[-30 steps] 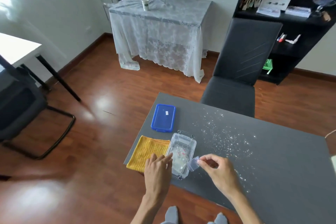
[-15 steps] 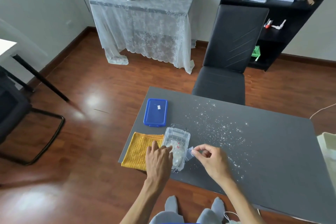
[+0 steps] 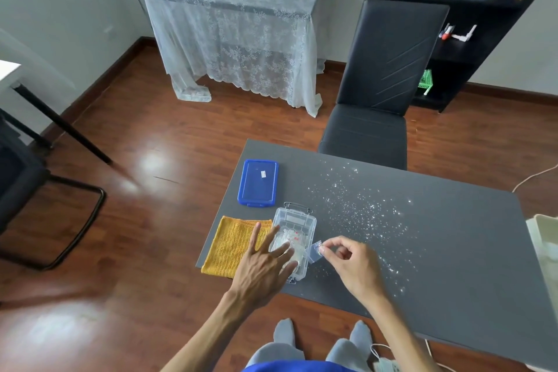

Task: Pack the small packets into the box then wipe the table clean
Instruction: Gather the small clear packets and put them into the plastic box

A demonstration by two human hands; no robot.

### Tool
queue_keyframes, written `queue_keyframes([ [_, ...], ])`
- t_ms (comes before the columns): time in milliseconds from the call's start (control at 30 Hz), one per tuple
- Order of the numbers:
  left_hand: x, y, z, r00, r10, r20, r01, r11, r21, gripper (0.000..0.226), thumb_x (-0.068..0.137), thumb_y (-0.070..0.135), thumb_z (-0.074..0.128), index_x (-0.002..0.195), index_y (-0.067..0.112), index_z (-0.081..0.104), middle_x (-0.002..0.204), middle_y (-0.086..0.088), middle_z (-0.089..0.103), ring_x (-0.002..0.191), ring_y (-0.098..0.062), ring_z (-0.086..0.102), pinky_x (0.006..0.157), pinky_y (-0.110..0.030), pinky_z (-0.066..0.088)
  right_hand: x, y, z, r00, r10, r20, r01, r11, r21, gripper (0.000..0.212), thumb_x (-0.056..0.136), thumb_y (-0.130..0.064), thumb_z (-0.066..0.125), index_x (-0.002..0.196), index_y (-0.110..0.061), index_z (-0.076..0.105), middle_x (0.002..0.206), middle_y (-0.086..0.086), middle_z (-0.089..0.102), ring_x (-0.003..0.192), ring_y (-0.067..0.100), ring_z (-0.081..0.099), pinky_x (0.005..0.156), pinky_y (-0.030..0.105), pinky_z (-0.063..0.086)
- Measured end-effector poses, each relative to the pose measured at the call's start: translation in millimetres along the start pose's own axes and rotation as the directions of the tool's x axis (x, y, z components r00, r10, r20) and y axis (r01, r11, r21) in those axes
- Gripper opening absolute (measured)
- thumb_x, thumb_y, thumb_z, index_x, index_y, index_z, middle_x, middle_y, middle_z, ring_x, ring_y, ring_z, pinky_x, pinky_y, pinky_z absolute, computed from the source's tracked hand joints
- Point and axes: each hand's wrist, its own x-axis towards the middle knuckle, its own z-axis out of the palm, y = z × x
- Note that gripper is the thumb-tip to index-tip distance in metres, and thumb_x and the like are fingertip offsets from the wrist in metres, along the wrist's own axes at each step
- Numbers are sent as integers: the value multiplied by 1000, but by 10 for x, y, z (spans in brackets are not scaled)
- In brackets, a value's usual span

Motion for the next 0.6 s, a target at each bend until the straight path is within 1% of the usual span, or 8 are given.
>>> queue_keyframes([
  [100, -49, -12, -15, 996, -53, -67, 51, 998, -33, 46, 104, 50, 30, 130, 29, 61, 135, 13, 61, 149, -19, 26, 122, -54, -1, 48, -66, 27, 1000, -10, 26, 11, 1000, -29, 14, 88, -33, 78, 75, -33, 72, 49, -12, 45, 47, 6, 39, 50, 19, 35],
  [200, -148, -74, -24, 970, -199, -141, 183, 976, -118, 50, 100, 57, 37, 135, 28, 57, 138, 12, 59, 145, -17, 34, 122, -48, 11, 159, -149, 53, 998, -44, 50, 50, 992, -114, 13, 88, -36, 77, 77, -32, 72, 53, -10, 45, 52, 7, 42, 55, 27, 41],
  [300, -264, -139, 23, 955, -247, -166, 219, 961, -170, 61, 94, 67, 44, 134, 25, 59, 136, 11, 61, 136, -17, 45, 119, -43, 22, 269, -255, 160, 986, -128, 110, 153, 952, -264, 13, 90, -41, 74, 80, -34, 72, 59, -10, 47, 71, 12, 49, 67, 32, 42],
  [333, -289, -151, 42, 956, -242, -167, 214, 962, -172, 63, 93, 69, 44, 135, 24, 59, 137, 10, 60, 135, -17, 46, 118, -41, 23, 292, -304, 217, 977, -165, 134, 201, 924, -324, 13, 91, -45, 72, 83, -34, 73, 63, -12, 48, 77, 12, 48, 71, 32, 40],
  [400, -317, -164, 70, 960, -228, -163, 200, 965, -169, 67, 92, 70, 44, 137, 23, 57, 140, 8, 57, 133, -17, 49, 117, -38, 25, 320, -383, 336, 951, -240, 195, 304, 840, -449, 17, 92, -49, 68, 91, -34, 75, 78, -15, 60, 86, 11, 47, 82, 34, 37],
  [433, -325, -167, 81, 961, -225, -160, 197, 966, -170, 67, 92, 70, 43, 137, 22, 57, 141, 8, 56, 132, -17, 50, 115, -37, 27, 327, -399, 397, 935, -274, 227, 353, 788, -504, 18, 94, -49, 66, 95, -33, 75, 89, -13, 67, 92, 12, 48, 86, 36, 35],
  [500, -345, -170, 102, 962, -228, -151, 199, 963, -183, 67, 93, 70, 43, 139, 22, 55, 142, 9, 55, 127, -16, 53, 110, -35, 32, 331, -403, 511, 906, -327, 269, 423, 687, -590, 20, 98, -44, 62, 102, -29, 75, 105, -6, 74, 103, 16, 53, 92, 38, 35],
  [600, -358, -169, 115, 959, -239, -153, 210, 960, -185, 67, 94, 70, 42, 139, 22, 55, 143, 9, 54, 123, -16, 55, 105, -34, 36, 314, -388, 624, 889, -338, 310, 457, 590, -666, 25, 101, -38, 56, 105, -23, 75, 110, -1, 75, 108, 21, 55, 96, 40, 36],
])
